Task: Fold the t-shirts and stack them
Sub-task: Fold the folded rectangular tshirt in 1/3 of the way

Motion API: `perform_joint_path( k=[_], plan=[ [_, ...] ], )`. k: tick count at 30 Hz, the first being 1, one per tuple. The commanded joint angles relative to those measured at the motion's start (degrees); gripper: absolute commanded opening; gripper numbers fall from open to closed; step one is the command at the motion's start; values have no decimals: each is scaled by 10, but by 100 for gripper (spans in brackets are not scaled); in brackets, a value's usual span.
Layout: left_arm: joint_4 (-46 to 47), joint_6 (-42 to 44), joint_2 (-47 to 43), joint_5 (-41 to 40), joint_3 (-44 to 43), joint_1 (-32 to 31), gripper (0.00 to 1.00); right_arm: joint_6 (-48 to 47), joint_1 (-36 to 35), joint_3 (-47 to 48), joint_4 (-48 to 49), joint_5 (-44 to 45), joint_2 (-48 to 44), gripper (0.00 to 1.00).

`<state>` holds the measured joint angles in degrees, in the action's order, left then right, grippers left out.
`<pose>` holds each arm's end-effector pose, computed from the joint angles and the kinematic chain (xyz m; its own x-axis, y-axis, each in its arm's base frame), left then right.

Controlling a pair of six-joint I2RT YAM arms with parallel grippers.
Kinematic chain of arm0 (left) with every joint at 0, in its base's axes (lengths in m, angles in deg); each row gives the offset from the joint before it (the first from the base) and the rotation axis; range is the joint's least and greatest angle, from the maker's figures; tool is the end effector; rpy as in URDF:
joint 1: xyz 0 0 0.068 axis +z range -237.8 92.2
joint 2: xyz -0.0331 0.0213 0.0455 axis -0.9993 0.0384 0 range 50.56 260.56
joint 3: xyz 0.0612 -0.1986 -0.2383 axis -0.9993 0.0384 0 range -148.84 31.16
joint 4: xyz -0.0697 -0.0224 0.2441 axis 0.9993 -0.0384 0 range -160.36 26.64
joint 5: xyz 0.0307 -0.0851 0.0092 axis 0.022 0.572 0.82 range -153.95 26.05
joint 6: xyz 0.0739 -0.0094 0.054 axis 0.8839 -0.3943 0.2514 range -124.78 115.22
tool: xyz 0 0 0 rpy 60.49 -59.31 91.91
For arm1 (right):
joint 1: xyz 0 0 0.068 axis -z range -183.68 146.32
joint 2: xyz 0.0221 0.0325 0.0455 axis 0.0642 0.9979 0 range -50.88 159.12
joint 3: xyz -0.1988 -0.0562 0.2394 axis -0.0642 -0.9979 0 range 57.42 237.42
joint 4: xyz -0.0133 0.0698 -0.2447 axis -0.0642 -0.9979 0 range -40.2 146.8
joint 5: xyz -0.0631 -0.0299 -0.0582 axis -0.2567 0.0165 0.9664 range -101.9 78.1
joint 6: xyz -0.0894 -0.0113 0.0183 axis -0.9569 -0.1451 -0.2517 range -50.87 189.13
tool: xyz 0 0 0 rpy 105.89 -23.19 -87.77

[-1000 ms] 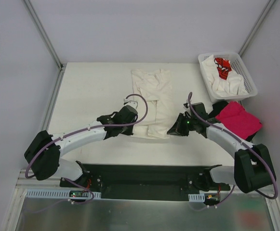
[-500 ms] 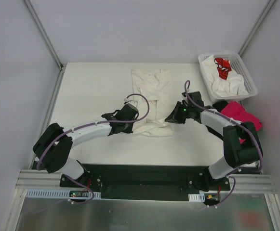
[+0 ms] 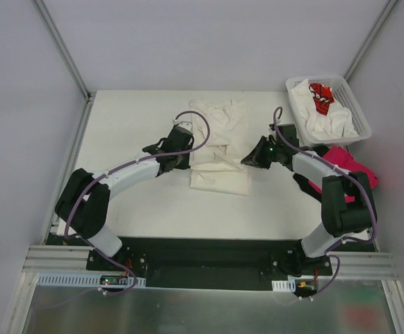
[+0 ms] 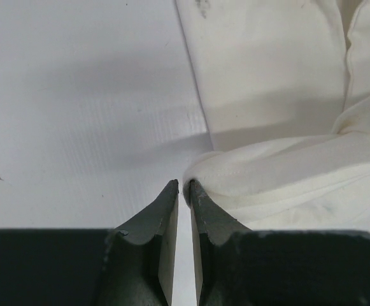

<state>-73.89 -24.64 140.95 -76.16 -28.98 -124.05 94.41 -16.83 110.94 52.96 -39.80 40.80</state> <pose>0.3128 -0.2077 0.2529 -0.6479 0.0632 -0.7591 0.2431 0.9616 -0.1274 0.3441 0.1200 0.2239 -0.8196 0.1960 -0.5383 -0.2098 0.7717 0.6004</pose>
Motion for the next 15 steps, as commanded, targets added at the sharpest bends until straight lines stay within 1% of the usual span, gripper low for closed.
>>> perform_joint_path(
  k=[1, 6, 15],
  plan=[
    [0, 23, 31, 10, -40, 10, 12, 7, 14, 38, 21, 2, 18, 1],
    [0, 22, 58, 23, -53, 13, 12, 8, 23, 52, 25, 1, 38, 1],
    [6, 24, 94, 23, -58, 25, 11, 13, 36, 84, 30, -11, 71, 1]
  ],
)
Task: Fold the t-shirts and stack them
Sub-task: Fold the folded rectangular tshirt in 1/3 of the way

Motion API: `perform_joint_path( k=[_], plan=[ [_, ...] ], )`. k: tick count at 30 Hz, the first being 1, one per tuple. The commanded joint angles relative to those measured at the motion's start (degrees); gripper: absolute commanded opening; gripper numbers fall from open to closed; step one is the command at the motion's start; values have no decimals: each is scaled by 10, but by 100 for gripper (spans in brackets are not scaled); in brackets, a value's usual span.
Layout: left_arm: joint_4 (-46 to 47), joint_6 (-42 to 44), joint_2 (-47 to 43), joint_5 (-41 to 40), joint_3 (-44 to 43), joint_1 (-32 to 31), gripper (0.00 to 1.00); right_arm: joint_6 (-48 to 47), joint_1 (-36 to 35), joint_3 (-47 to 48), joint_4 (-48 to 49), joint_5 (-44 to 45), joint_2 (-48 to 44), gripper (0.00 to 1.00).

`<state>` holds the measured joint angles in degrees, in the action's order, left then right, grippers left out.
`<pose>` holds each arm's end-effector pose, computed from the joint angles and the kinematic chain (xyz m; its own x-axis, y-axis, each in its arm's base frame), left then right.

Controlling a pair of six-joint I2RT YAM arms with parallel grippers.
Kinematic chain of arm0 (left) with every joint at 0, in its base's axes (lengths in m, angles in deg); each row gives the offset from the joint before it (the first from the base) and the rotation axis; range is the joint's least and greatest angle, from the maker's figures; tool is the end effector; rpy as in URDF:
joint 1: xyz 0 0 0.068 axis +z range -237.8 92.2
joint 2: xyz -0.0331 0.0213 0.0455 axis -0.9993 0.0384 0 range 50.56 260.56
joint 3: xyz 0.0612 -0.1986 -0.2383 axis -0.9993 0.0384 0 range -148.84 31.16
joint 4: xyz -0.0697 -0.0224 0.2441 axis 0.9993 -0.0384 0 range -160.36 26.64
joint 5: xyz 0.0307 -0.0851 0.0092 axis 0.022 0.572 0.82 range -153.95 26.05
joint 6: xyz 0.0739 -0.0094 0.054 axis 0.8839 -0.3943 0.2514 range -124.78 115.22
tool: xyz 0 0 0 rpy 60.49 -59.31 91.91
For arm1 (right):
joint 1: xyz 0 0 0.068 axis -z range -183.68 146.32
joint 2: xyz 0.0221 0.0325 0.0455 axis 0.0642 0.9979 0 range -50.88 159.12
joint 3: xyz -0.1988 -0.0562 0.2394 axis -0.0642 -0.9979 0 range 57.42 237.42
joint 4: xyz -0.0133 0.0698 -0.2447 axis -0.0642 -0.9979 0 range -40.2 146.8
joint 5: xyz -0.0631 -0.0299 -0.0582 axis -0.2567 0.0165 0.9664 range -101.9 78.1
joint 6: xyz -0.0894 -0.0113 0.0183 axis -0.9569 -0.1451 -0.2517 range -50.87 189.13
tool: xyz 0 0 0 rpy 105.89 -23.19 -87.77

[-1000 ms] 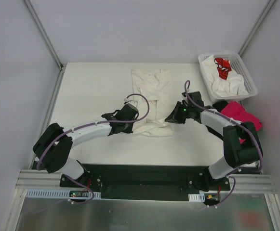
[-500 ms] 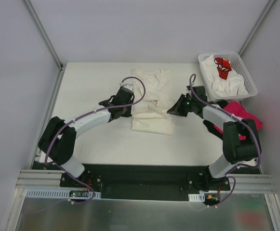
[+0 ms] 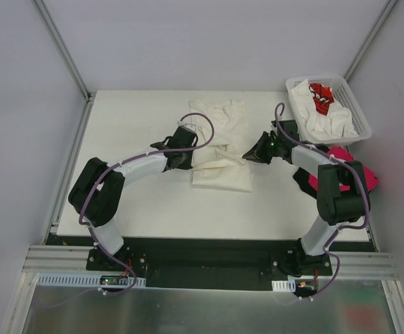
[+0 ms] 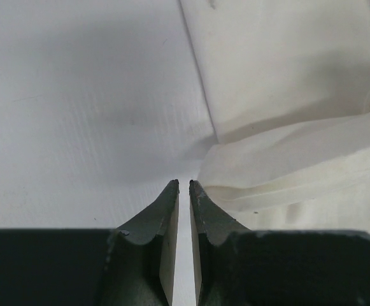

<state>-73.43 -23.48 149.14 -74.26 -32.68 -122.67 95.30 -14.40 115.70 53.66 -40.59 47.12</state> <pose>0.3415 -0.2200 0.2228 -0.6947 0.0995 -0.7124 0.2487 0.9626 -0.1080 0.3774 0.1117 0.2137 -0.8243 0.2376 -0.5139 -0.1621 0.7706 0.6163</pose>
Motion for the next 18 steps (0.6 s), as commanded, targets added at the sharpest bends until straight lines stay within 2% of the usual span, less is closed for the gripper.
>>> perform_joint_path(
  k=[1, 18],
  plan=[
    [2, 14, 15, 6, -23, 13, 11, 3, 11, 39, 23, -3, 11, 1],
    [5, 9, 37, 16, -63, 21, 11, 22, 20, 170, 16, -37, 134, 1]
  ],
)
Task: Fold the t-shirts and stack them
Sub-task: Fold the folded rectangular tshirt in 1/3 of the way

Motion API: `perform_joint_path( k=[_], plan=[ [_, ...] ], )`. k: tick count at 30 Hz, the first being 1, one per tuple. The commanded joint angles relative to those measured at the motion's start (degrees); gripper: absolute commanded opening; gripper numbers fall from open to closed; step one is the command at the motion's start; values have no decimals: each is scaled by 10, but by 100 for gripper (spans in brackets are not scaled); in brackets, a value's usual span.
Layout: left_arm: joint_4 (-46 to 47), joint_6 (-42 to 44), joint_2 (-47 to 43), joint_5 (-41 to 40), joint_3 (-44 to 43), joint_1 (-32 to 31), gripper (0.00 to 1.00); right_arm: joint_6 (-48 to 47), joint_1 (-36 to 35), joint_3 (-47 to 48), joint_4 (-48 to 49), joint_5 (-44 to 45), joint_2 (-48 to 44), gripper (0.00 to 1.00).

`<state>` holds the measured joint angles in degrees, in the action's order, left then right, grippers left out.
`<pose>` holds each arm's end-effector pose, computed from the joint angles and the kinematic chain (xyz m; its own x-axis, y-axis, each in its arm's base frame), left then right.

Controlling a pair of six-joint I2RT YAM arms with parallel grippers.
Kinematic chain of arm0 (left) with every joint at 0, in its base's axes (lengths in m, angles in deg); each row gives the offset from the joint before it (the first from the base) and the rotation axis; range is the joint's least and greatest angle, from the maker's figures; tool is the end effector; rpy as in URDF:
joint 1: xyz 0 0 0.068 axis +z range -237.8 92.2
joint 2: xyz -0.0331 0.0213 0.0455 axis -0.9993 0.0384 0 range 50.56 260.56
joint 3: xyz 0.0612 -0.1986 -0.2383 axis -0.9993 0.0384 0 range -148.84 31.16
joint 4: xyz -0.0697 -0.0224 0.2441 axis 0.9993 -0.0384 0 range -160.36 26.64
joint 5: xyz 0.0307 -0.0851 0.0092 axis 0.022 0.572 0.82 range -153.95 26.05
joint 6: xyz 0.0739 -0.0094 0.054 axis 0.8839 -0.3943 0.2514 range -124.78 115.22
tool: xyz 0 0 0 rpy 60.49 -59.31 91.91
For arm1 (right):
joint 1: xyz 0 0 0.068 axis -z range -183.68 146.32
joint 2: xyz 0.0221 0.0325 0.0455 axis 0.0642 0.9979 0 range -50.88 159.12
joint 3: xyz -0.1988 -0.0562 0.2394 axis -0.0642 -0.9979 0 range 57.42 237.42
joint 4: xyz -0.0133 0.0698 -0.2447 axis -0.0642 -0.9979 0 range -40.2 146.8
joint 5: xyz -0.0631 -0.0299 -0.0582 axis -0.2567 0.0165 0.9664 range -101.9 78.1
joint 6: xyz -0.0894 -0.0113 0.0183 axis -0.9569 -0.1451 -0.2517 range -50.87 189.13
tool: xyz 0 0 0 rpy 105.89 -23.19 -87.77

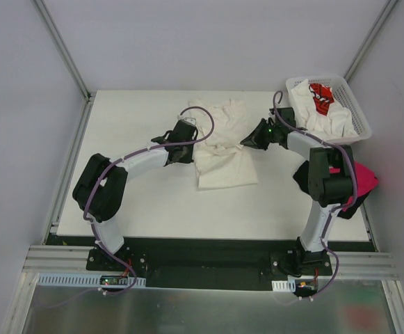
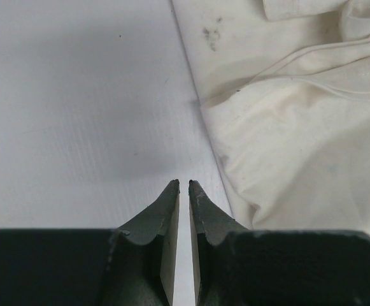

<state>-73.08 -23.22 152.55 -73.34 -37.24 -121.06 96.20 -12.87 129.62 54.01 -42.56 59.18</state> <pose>0.3658 -0.2239 0.2269 -0.6839 0.0753 -0.7257 0.2376 0.9634 -0.1240 0.4479 0.1150 0.2104 -0.8089 0.2656 -0.5245 -0.1699 0.7485 0.6410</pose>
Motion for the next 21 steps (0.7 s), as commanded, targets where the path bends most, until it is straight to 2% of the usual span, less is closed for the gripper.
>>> perform_joint_path(
  k=[1, 3, 5, 6, 7, 8, 16, 21],
  plan=[
    [0, 7, 2, 7, -18, 5, 10, 15, 5, 31, 16, -20, 19, 1],
    [0, 10, 0, 6, -20, 5, 11, 16, 5, 33, 17, -20, 23, 1],
    [0, 16, -6, 9, -26, 6, 11, 18, 6, 30, 16, -21, 23, 6],
    [0, 17, -8, 10, -27, 6, 11, 18, 7, 28, 16, -21, 21, 14],
    [0, 19, -11, 12, -31, 6, 11, 22, 6, 26, 16, -19, 19, 27],
    [-2, 21, -18, 13, -32, 6, 11, 24, 6, 24, 16, -19, 15, 31],
    [-7, 38, -44, -26, -43, 10, 12, 18, 11, 19, 13, 2, -5, 37],
    [-7, 9, -65, -52, -38, 18, 12, 5, 15, 36, -17, -3, -5, 37]
  ],
)
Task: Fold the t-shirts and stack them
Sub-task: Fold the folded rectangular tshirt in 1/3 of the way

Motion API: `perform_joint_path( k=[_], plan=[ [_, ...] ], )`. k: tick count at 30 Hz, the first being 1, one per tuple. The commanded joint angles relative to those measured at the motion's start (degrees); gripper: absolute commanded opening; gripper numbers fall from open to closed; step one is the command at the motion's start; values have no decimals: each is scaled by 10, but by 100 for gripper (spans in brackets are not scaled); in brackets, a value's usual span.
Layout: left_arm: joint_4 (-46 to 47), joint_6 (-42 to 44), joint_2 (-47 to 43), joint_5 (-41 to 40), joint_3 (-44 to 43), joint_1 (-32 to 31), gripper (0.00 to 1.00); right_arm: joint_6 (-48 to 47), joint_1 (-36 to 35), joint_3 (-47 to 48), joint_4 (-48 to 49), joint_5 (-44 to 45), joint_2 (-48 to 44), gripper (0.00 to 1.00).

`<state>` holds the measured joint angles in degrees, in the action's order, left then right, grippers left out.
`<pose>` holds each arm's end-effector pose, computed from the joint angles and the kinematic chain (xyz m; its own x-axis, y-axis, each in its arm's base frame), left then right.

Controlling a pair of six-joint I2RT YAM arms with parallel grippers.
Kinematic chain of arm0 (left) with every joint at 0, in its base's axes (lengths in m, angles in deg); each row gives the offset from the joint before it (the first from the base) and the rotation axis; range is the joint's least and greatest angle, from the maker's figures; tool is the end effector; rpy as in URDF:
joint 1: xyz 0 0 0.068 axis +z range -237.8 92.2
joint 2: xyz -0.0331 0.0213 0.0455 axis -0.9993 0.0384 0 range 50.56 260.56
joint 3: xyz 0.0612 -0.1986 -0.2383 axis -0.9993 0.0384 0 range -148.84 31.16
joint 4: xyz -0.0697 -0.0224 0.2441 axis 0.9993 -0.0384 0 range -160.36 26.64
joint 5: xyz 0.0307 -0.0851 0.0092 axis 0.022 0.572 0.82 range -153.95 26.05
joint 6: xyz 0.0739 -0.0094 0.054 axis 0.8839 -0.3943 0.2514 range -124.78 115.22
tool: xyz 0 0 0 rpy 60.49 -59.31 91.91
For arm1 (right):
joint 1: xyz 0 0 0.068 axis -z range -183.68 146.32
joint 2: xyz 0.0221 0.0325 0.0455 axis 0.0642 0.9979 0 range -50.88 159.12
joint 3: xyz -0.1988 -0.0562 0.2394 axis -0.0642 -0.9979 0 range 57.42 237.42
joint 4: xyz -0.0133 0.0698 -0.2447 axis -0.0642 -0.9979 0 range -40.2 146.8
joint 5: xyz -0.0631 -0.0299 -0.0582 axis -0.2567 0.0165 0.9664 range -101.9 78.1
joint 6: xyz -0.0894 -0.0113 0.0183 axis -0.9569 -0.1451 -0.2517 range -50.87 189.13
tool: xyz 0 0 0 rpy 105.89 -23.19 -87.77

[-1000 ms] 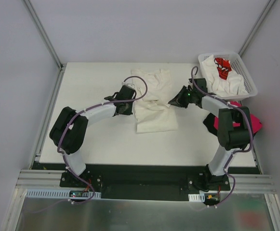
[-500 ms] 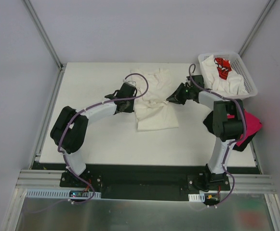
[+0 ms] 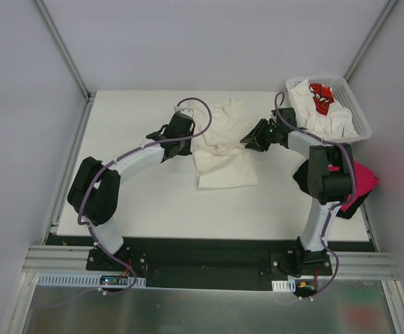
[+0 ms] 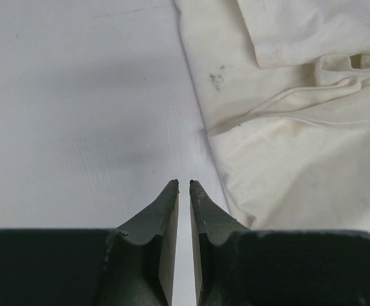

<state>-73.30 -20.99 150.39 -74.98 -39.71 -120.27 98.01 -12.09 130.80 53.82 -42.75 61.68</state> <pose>0.3718 -0.2179 0.2574 -0.6208 0.0702 -0.7808 0.2374 0.9661 -0.1019 0.4568 0.1103 0.1976 -0.8236 0.2973 -0.4829 -0.1186 0.7424 0.6593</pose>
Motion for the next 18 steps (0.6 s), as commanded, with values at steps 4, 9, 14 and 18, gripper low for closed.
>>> perform_joint_path(
  k=[4, 9, 14, 18],
  plan=[
    [-2, -56, -84, -82, 22, 12, 12, -28, 8, -9, -19, 17, -53, 38],
    [67, -88, -175, -141, 84, 12, 14, -39, 9, -5, -20, 32, -50, 38],
    [178, -74, -196, 5, 148, 42, 24, -73, 14, 39, -55, 33, -19, 38],
    [118, -84, -130, 84, 98, 51, 24, -88, 13, 8, -49, 48, -47, 38]
  ],
)
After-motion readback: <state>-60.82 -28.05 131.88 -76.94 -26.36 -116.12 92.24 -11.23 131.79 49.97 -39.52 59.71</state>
